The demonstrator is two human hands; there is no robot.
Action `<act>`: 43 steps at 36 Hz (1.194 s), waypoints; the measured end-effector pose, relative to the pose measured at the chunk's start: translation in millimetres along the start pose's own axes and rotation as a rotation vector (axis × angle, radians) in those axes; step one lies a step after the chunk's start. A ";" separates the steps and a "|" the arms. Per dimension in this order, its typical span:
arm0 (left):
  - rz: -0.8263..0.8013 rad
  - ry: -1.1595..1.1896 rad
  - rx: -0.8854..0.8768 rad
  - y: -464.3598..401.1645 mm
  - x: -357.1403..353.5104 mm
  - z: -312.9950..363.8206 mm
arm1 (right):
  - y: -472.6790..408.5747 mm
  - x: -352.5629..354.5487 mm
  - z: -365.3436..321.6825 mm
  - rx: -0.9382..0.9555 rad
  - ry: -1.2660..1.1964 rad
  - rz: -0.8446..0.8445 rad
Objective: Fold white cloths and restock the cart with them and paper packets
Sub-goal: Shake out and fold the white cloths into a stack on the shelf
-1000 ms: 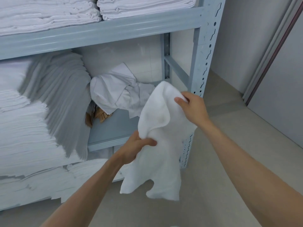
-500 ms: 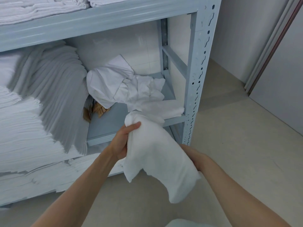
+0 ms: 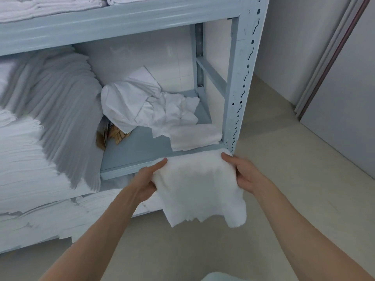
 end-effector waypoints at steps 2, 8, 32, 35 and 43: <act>-0.061 -0.108 -0.057 2.1 -5.2 8.7 | 0.8 8.1 -8.7 0.036 0.154 -0.001; 0.082 -0.411 -0.171 -6.8 5.0 31.4 | 3.8 21.9 -42.0 0.256 0.833 0.222; 0.231 -1.430 -0.734 15.8 -38.0 79.9 | 23.6 -12.7 -83.4 0.520 1.546 0.224; 0.146 -1.257 -0.605 16.5 -31.6 86.1 | 28.4 -10.5 -89.2 0.506 1.441 0.137; -0.040 -0.847 -0.487 35.9 -42.7 112.7 | 37.9 6.0 -109.7 0.342 0.845 0.093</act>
Point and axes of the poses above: each hand's wrist, its own y-axis away from the middle knuckle, its own x-axis out of the back of the hand, z = x × y, the point moved 10 cm from there along -y, towards the middle knuckle, and after that the axes turned 8 degrees about y, right-handed, at the moved point
